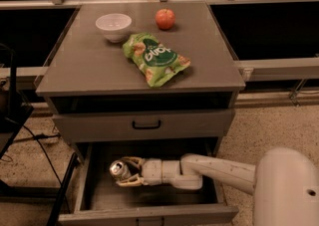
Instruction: Place 7up can into middle drawer
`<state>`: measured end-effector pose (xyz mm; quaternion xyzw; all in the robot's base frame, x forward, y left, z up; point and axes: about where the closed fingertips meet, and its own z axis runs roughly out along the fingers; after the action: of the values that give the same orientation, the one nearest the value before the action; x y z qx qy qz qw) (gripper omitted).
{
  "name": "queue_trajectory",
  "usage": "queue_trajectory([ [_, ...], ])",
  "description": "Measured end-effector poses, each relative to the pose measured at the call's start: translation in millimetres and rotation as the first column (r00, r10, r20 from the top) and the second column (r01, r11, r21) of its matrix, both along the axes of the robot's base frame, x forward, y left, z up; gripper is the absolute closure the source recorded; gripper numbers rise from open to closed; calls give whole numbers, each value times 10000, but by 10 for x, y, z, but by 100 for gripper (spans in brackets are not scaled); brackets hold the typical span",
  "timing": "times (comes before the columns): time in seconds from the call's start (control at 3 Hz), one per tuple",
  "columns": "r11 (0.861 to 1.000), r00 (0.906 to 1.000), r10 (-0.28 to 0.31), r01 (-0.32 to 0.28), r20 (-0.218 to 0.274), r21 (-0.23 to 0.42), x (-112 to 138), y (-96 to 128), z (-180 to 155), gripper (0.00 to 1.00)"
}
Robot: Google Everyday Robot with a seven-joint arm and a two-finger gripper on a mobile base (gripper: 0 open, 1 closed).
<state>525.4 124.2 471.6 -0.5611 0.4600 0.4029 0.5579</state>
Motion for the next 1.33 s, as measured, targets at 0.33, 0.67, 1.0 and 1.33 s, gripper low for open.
queue_trajectory([
  [0.33,9998,9997,202,-201,-170,64,-39,97,-87,100],
  [0.67,9994,9991,329,-326,-257,115,-60,148,-172,100],
  [1.0,9993,9988,353,-349,-351,109,-64,164,-240,100],
  [1.33,9994,9984,334,-328,-446,133,-63,170,-274,100],
])
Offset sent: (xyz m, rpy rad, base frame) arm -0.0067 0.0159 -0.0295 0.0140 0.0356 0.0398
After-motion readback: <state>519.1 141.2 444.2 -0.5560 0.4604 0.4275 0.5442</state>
